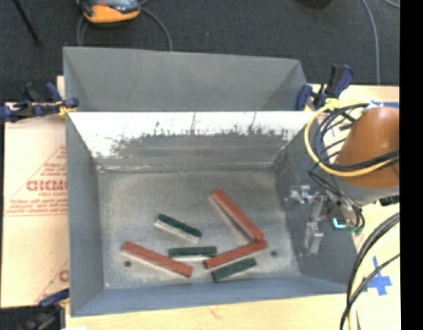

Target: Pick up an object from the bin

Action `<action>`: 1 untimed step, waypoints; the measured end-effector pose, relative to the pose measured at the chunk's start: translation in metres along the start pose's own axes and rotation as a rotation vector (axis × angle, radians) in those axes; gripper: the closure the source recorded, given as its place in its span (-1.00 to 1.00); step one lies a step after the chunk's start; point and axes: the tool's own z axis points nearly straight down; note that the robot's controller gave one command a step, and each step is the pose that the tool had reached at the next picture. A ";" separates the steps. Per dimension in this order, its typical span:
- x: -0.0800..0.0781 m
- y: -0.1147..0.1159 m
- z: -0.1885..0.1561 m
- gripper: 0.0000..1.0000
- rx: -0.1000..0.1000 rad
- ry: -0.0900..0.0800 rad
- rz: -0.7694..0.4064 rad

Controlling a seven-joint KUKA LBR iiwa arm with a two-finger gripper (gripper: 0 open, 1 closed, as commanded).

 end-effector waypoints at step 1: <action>-0.002 0.000 -0.004 -1.00 0.002 -0.008 -0.004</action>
Offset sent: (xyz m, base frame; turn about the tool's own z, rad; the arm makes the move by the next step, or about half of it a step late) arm 0.0385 0.0751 0.0145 0.0130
